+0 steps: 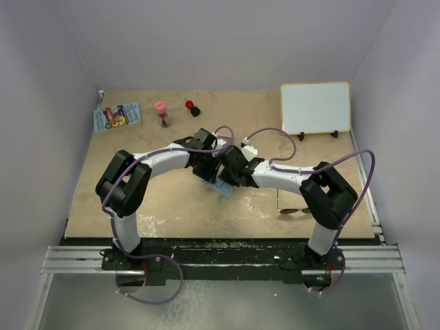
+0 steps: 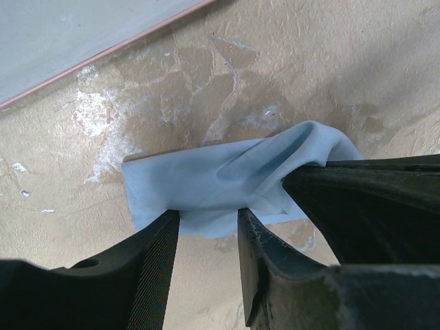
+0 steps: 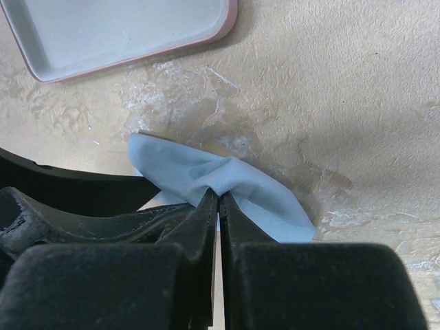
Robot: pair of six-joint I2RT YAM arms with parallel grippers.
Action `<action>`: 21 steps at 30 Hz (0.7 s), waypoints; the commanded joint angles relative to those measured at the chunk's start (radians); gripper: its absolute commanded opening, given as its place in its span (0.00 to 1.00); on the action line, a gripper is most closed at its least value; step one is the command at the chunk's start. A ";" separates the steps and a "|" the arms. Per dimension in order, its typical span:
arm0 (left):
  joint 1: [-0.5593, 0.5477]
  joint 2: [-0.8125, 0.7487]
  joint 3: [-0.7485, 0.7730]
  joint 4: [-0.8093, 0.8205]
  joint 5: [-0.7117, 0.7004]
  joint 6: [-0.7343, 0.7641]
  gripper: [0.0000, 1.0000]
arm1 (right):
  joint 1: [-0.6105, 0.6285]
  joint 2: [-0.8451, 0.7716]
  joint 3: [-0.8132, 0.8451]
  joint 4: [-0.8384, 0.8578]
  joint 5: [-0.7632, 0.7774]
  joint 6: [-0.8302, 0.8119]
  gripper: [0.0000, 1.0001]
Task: Organize the sunglasses
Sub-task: Fold the glasses cleaning cloth at the center of the board.
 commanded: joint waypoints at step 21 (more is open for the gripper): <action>-0.029 0.001 0.044 -0.016 -0.023 0.003 0.04 | -0.009 -0.010 -0.034 0.051 -0.023 0.004 0.00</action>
